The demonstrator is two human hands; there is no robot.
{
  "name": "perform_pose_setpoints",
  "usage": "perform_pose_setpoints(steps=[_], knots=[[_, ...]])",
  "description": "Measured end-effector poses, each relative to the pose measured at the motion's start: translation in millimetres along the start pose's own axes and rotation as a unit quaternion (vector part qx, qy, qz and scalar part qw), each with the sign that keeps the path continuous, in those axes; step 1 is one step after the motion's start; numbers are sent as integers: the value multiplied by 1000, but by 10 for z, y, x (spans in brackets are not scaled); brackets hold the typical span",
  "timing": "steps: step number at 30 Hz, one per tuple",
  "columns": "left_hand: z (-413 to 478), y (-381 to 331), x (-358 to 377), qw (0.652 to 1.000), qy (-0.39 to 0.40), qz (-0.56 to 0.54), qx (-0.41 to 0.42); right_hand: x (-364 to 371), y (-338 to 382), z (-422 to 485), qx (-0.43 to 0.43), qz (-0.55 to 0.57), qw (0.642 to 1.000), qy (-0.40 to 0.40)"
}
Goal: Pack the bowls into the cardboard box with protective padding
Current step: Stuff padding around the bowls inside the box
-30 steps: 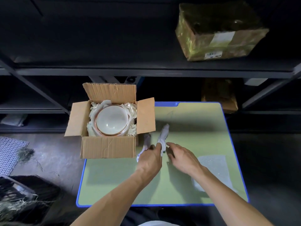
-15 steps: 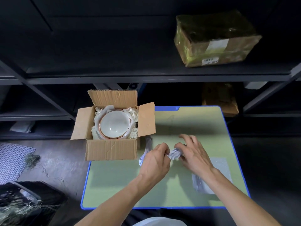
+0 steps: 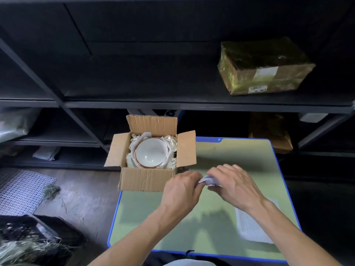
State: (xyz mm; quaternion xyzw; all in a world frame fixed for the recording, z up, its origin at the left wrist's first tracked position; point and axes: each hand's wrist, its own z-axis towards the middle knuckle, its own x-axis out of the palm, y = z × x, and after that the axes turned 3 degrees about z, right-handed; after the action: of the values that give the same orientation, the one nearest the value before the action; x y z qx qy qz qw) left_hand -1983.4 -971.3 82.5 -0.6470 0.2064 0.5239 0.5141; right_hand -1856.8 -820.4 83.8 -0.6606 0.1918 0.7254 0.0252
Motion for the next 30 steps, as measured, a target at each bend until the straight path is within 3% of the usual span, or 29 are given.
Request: perform_pose_setpoints(steps=[5, 8, 15, 24, 30], knots=[[-46, 291, -304, 998, -58, -10, -8, -261, 235, 140, 7, 41, 998, 40], [-52, 423, -445, 998, -59, -14, -26, -311, 374, 277, 18, 45, 998, 33], [-86, 781, -626, 997, -61, 34, 21, -263, 768, 673, 23, 53, 997, 48], [-169, 1366, -936, 994, -90, -21, -62, -118, 1233, 1228, -32, 94, 991, 94], [-212, 1640, -1070, 988, -75, -92, -98, -38, 1416, 1793, -72, 51, 991, 96]])
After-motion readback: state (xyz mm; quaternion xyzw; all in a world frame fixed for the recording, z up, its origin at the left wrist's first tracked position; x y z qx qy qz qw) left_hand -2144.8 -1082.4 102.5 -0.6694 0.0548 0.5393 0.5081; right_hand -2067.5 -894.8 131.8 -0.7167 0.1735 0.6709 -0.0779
